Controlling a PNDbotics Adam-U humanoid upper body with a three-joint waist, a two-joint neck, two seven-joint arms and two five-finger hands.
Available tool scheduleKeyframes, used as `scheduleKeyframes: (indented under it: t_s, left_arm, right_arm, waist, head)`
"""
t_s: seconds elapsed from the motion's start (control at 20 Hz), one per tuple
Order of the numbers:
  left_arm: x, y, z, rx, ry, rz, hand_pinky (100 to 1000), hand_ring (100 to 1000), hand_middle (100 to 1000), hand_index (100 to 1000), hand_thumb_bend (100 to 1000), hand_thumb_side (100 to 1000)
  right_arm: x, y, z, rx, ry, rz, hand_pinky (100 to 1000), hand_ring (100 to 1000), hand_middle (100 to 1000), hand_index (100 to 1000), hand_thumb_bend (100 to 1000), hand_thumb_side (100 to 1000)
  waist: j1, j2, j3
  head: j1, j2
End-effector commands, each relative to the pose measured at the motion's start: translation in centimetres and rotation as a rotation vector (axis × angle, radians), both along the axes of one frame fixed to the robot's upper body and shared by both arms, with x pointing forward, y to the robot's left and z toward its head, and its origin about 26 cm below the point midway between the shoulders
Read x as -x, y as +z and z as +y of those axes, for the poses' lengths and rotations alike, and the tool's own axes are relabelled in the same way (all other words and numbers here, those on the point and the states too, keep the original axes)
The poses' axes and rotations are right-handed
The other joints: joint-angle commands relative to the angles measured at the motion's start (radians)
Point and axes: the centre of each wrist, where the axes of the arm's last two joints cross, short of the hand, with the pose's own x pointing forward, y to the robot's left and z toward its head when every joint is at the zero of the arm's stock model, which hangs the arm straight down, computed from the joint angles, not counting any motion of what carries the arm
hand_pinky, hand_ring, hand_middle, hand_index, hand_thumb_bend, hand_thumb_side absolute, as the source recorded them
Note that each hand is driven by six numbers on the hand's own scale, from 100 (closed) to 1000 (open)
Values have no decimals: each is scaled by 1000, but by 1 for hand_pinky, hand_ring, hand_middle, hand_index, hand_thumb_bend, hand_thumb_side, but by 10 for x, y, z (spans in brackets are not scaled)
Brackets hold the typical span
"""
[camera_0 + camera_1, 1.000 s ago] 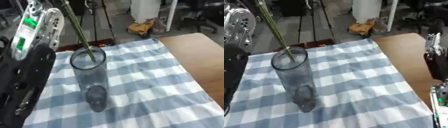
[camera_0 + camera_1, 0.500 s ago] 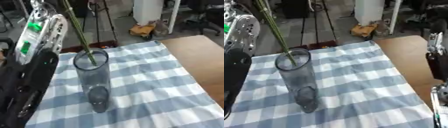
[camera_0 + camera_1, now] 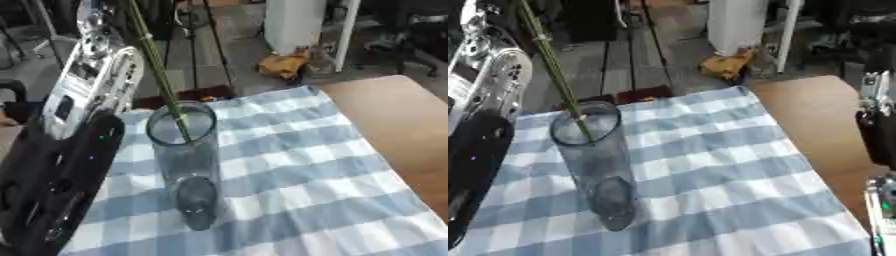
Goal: Arrange flowers into the vase.
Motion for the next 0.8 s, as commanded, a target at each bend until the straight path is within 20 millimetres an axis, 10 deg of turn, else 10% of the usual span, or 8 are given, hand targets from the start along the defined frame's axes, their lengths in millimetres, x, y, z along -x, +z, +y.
scheduleKeyframes:
  t_s: [0.05,0.8]
  left_arm:
    - [2,5,-2,-7,-4,-26,100,100,100,100,137,684]
    - [-5,-15,-3,-62,11,-22,100,100,100,100,178,727]
  right_arm:
    - [3,7,-1,6,1,-24,857,821,583,811,100,892]
    - [3,6,0,3,0,-20,858,824,580,811,100,895]
  waist:
    - [-4,-13,1]
    - [2,-4,5]
  head:
    - [1,-13]
    - [4,-35]
